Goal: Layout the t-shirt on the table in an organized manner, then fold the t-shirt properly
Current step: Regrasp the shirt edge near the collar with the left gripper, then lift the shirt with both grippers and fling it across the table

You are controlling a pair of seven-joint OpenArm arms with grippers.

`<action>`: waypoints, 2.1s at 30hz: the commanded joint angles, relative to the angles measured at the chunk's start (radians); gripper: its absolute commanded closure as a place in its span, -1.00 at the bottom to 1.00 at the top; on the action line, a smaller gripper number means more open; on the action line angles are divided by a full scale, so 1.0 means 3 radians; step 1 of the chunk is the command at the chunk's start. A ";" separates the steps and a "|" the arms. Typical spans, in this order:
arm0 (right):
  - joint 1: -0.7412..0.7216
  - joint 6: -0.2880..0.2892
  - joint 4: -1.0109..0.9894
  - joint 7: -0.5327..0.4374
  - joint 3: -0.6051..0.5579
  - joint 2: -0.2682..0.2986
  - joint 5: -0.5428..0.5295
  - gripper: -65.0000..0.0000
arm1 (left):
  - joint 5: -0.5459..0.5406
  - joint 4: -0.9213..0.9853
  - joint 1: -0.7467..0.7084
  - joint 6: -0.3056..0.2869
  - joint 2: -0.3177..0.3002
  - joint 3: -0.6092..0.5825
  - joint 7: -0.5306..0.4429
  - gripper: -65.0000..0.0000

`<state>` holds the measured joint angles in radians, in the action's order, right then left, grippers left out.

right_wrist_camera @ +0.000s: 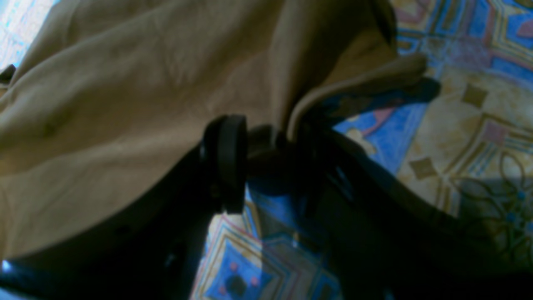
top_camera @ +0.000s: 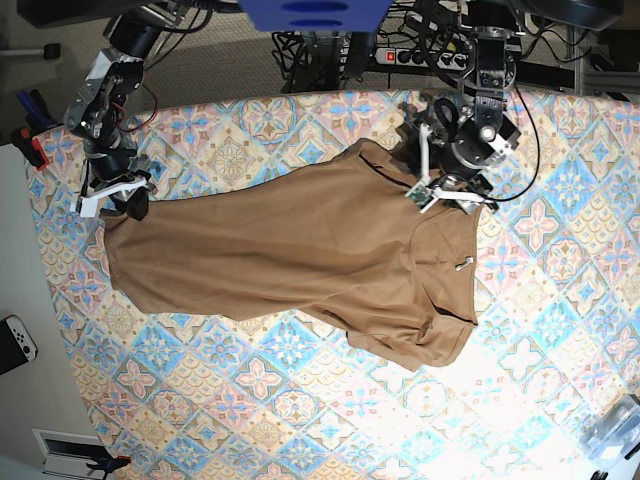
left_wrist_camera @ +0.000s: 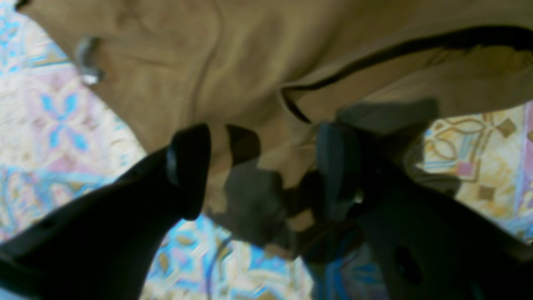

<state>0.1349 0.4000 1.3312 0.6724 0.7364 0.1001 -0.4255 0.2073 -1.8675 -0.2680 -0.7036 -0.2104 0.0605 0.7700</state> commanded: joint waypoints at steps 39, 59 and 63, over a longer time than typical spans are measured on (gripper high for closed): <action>0.0018 -0.0037 0.1329 0.0431 0.0023 0.0022 0.0081 1.00 | 0.0007 -0.0743 0.0303 0.0018 0.0770 0.0809 -0.0053 1.00; -0.0181 -0.0047 0.2091 -0.0832 0.0274 0.0206 0.0091 1.00 | -0.0223 -0.0810 0.1566 0.0018 0.1225 0.0926 -0.0810 1.00; -0.0186 -0.0047 0.2086 -0.1702 0.0391 0.0211 0.0086 1.00 | -0.0561 -0.0805 0.1540 0.0018 0.1225 0.0916 -0.1690 1.00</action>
<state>0.0940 0.3824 1.9392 0.1894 0.8482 0.1471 -0.3855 0.0517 -2.0926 0.1761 -0.7074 0.1555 0.3386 0.2813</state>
